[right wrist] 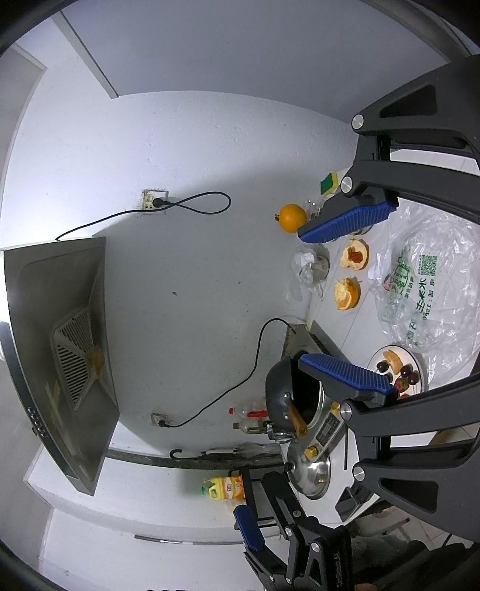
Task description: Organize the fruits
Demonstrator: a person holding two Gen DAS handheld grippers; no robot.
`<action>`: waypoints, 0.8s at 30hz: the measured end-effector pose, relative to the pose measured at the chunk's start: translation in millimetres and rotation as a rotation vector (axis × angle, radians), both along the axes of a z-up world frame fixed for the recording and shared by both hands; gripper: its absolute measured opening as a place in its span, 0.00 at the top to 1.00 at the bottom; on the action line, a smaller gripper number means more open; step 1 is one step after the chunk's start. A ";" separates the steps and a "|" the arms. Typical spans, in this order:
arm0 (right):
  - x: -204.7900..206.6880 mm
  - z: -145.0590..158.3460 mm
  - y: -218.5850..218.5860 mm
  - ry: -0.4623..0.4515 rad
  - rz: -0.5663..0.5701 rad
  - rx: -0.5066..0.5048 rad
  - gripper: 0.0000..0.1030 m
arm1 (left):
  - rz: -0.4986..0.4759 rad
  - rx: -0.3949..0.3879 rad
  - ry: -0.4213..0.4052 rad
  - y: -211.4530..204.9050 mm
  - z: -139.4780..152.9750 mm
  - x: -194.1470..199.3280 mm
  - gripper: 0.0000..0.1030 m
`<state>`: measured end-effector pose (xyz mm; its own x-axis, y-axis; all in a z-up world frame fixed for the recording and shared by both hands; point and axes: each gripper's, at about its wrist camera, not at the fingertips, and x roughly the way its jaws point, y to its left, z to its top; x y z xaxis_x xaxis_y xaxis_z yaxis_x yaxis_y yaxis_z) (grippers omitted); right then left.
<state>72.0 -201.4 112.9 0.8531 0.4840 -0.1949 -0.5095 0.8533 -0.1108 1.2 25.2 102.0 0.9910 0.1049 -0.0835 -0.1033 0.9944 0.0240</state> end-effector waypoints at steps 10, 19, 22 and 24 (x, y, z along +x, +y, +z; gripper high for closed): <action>2.1 -0.8 -1.0 0.010 -0.001 -0.004 0.36 | -0.013 0.000 0.005 -3.9 -1.4 2.0 0.01; 3.0 -2.7 0.3 0.013 0.000 -0.007 0.36 | -0.017 0.002 0.016 -7.0 -3.3 5.3 0.01; 3.3 -2.6 0.4 0.015 -0.001 -0.006 0.36 | -0.021 0.001 0.016 -7.9 -2.8 6.3 0.01; 3.2 -2.5 0.2 0.014 -0.001 -0.006 0.36 | -0.024 0.002 0.014 -8.6 -2.7 5.7 0.01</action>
<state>75.2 -201.2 110.4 0.8508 0.4816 -0.2101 -0.5099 0.8532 -0.1092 6.9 16.7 99.3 0.9920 0.0808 -0.0970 -0.0785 0.9965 0.0270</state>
